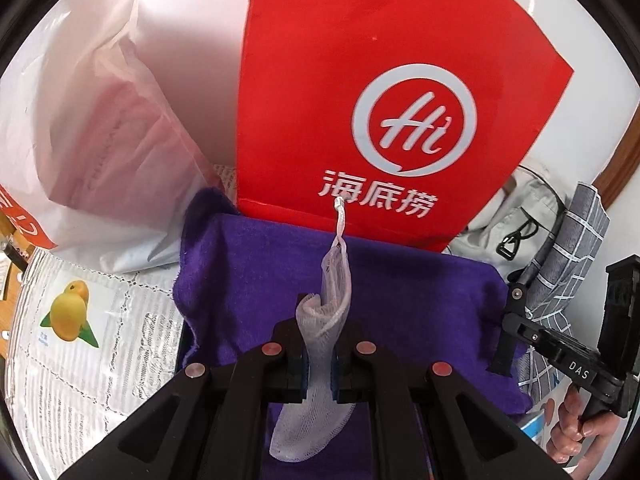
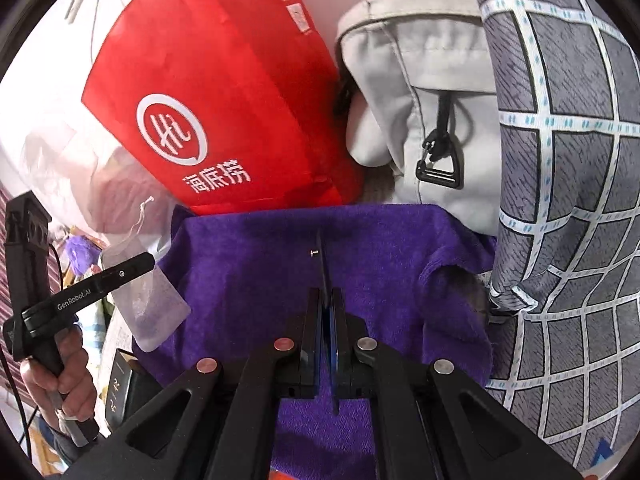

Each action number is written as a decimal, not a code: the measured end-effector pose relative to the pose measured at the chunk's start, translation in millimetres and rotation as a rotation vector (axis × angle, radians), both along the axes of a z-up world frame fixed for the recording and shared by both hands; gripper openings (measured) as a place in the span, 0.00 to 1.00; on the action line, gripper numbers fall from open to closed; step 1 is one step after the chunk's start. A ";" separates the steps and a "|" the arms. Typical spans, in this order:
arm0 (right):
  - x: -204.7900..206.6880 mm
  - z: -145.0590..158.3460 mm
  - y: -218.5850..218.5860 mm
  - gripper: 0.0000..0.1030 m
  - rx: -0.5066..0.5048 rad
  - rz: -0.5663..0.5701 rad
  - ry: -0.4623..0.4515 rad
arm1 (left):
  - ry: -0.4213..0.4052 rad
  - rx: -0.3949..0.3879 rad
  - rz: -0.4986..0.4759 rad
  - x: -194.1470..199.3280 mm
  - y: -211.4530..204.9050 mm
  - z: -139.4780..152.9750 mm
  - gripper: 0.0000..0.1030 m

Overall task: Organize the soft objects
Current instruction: 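Carry the strap in the right tool while the left tool carries the mesh bag onto the purple towel, then open the right tool to drop the strap on the towel while the left tool releases the mesh bag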

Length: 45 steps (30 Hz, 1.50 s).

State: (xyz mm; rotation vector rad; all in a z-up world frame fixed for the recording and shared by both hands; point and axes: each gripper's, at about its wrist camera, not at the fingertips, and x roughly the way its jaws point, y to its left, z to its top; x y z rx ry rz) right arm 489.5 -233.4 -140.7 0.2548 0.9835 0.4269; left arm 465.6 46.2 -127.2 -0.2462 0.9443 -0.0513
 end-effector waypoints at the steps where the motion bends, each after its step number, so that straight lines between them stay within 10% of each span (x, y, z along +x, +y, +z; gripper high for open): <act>1: 0.1 -1.4 0.5 0.03 -0.006 0.003 0.005 | 0.004 -0.002 0.004 0.8 1.8 -1.3 0.07; 20: 12.0 -26.6 22.8 0.09 -0.047 0.057 0.074 | 0.118 -0.035 -0.007 15.8 8.8 -33.1 0.07; 23: 12.8 -24.1 21.2 0.35 -0.007 0.050 0.066 | 0.123 -0.041 -0.008 17.6 6.0 -35.7 0.07; 31: 11.0 -12.0 10.0 0.65 0.139 0.045 0.089 | 0.084 0.000 -0.024 9.1 -8.0 -21.8 0.37; 45: -26.1 22.7 34.3 0.66 0.027 0.078 0.008 | -0.007 0.075 -0.038 -11.3 -34.5 16.6 0.61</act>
